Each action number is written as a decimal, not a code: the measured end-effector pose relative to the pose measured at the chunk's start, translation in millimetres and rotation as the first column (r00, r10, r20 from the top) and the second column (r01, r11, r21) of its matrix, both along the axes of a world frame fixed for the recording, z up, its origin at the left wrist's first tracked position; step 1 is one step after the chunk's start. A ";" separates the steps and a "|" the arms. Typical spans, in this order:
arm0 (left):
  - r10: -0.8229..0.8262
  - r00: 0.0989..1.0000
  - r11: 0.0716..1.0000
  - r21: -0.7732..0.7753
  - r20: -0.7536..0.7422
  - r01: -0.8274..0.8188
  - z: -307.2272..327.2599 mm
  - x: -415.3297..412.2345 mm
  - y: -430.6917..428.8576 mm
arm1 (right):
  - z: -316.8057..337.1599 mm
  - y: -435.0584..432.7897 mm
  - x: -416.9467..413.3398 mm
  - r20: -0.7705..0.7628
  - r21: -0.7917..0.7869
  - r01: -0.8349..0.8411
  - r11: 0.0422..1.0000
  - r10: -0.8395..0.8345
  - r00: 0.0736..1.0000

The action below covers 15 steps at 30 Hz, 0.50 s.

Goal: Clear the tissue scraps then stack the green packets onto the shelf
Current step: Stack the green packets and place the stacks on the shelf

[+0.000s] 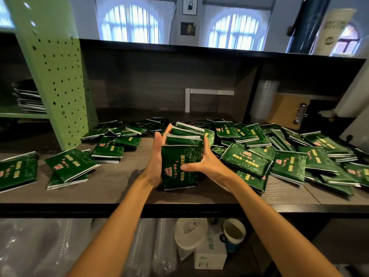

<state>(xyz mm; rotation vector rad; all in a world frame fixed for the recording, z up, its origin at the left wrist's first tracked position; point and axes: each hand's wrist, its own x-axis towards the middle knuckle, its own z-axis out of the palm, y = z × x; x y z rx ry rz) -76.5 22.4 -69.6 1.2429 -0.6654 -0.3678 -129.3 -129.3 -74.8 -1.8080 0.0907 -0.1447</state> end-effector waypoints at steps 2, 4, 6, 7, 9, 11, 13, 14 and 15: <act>0.018 1.000 1.000 0.009 0.021 -0.018 1.1 -1.8 -1.7 | 0.7 0.6 0.1 -0.005 -0.024 0.006 1.000 -0.006 1.000; 0.021 0.998 0.999 0.028 0.059 -0.023 1.4 -4.5 -8.5 | 2.0 1.5 0.4 -0.010 -0.005 -0.011 1.000 0.011 1.000; 0.067 0.994 0.997 0.019 0.091 -0.069 3.4 -7.2 -15.8 | 2.9 -0.2 2.9 0.027 0.010 -0.030 1.000 0.030 0.999; 0.105 0.990 0.994 0.012 0.097 -0.107 4.8 -7.5 -18.5 | 4.5 -1.0 4.5 0.035 -0.012 -0.028 1.000 0.029 0.999; 0.176 0.979 0.984 0.015 0.107 -0.179 6.7 -5.2 -21.3 | 9.9 -1.2 5.3 0.031 -0.078 -0.002 0.997 0.004 1.000; 0.203 0.971 0.976 0.057 0.129 -0.212 4.1 -1.2 -20.8 | 15.2 -3.4 3.9 0.006 -0.074 -0.024 0.997 0.025 1.000; 0.192 0.974 0.974 0.099 0.124 -0.205 -2.7 3.2 -17.5 | 15.7 -4.4 -1.2 -0.001 -0.011 -0.016 1.000 0.016 1.000; 0.202 0.972 0.971 0.107 0.120 -0.215 -3.7 3.5 -15.5 | 15.5 -3.8 -4.1 0.012 0.019 -0.005 1.000 0.005 1.000; 0.228 0.965 0.963 0.113 0.131 -0.243 -1.6 1.6 -13.3 | 13.5 -3.5 -4.9 0.018 0.015 -0.010 1.000 0.009 1.000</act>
